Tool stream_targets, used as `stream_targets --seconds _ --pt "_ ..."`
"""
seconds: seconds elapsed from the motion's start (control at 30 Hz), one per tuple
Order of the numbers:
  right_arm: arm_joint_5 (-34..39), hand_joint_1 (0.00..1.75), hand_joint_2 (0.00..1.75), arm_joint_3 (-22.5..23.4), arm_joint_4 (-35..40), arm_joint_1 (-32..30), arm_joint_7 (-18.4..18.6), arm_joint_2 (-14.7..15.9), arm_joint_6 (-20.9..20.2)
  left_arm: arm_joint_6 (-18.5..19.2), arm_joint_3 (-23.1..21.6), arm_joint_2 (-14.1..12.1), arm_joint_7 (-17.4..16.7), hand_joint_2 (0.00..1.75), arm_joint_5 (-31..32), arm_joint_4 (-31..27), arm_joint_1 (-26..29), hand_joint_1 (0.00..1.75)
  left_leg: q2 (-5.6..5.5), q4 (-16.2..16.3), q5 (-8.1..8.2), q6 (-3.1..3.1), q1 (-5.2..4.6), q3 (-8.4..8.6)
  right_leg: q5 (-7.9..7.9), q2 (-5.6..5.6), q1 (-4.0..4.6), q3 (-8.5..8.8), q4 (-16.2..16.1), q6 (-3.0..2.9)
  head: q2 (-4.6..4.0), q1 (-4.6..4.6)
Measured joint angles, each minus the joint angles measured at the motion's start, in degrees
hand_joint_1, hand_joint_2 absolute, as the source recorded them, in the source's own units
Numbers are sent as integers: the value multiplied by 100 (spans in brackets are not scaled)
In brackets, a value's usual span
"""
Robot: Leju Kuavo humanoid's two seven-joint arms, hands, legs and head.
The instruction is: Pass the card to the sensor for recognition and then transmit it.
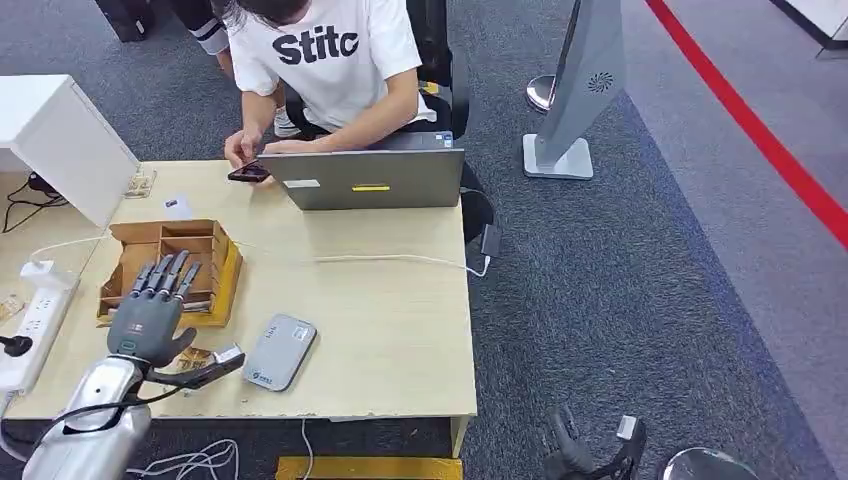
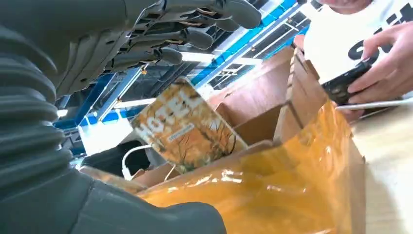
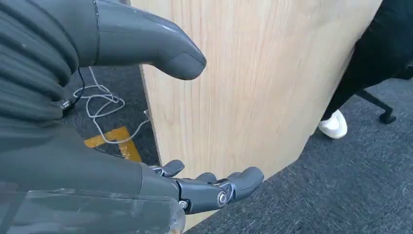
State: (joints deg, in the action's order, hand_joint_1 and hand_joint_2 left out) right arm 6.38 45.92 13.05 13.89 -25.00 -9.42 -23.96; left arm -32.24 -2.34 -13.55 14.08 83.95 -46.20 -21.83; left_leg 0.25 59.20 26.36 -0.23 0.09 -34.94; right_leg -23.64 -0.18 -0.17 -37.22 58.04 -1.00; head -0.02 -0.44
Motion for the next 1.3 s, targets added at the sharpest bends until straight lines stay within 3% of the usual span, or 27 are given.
stream_targets --seconds 0.2,0.23,0.27,1.03,1.3 --pt "2 0 175 -44 0 0 18 0 -13 -2 -2 -2 0 175 -17 -55 26 0 0 0 0 0 0 0 0 0 0 0 0 0 0 0" --pt "2 0 175 -44 0 0 17 0 -15 -2 -4 -2 0 175 -18 -59 31 58 0 0 0 0 0 0 0 0 0 0 0 0 0 0" --pt "4 0 175 -46 0 0 17 0 -15 0 -4 -2 0 175 -24 -66 36 175 0 0 0 0 0 0 0 0 0 0 0 0 0 0" --pt "85 0 175 -63 0 -2 -4 0 -39 -20 -6 -44 122 175 -319 -350 152 175 -1 0 0 0 0 -1 0 0 0 0 0 0 0 0" --pt "125 0 175 -68 0 -5 -13 0 -39 -35 -4 -168 230 175 -531 -662 179 175 -2 0 0 0 1 -1 0 -1 0 0 0 0 0 -2"
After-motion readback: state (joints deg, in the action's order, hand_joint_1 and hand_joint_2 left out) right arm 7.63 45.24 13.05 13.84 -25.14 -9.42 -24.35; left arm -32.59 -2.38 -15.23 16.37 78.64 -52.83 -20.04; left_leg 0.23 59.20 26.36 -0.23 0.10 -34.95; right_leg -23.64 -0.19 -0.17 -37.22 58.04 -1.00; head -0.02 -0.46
